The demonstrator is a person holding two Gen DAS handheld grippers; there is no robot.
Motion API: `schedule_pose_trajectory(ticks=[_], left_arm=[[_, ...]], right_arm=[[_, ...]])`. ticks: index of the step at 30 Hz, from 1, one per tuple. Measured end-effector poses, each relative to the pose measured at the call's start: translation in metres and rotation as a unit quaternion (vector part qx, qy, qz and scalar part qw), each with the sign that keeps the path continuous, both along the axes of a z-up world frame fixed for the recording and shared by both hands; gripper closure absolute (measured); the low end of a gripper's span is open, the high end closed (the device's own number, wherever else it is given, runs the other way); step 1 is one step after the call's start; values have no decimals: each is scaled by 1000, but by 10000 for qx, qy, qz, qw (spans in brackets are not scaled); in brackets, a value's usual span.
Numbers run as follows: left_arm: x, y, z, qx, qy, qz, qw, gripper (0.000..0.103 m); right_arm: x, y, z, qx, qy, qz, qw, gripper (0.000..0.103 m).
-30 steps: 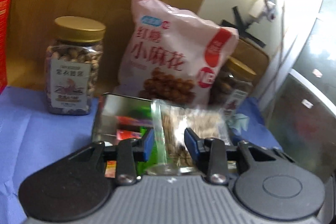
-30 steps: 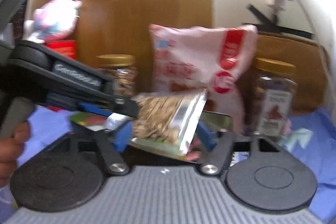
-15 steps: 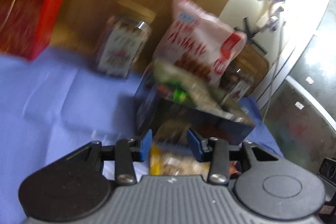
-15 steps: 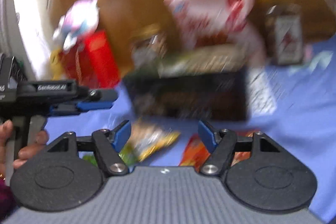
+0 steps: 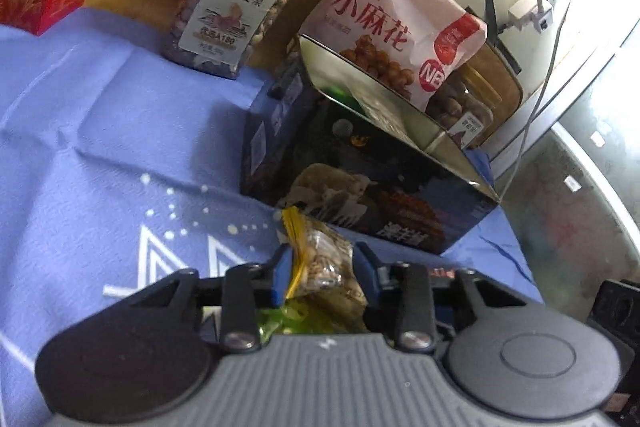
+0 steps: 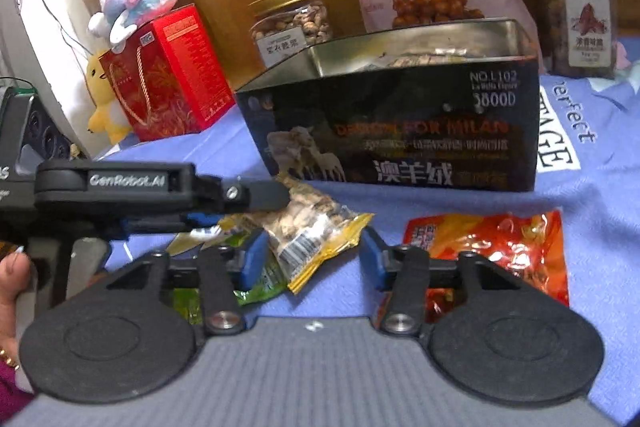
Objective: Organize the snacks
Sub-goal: 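Pinch the yellow-edged clear nut bag with both grippers and lift it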
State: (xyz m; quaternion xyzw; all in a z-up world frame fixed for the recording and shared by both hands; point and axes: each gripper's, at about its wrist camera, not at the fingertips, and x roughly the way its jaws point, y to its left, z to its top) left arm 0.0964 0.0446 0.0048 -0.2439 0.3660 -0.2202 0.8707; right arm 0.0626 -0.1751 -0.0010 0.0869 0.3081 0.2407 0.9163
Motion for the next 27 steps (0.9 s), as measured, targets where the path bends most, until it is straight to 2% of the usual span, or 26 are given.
schedule_pose_trajectory(ticks=[4, 10, 14, 18, 21, 23, 27], left_arm=[[-33, 21, 21, -57, -366, 153, 9992, 73], [-94, 58, 31, 474, -451, 540, 9964, 71], [-127, 79, 21, 474, -159, 552, 9972, 72], [-149, 81, 18, 681, -175, 546, 9960, 71], [-153, 88, 24, 652, -296, 643, 9954, 69], [-152, 92, 28, 564, -327, 748, 9951, 62], [-146, 91, 28, 523, -262, 721, 9957, 58]], right_arm=[[-20, 16, 13, 63, -217, 274, 9994, 55], [-63, 64, 22, -342, -410, 1207, 9913, 54], [-97, 90, 18, -335, -320, 2296, 9722, 55], [-141, 108, 16, -1130, -1029, 2767, 9487, 55], [-151, 105, 17, -1330, -1177, 2708, 9461, 55], [-149, 103, 19, -1338, -1168, 2461, 9528, 55], [-140, 85, 24, -1209, -1154, 1823, 9689, 52]])
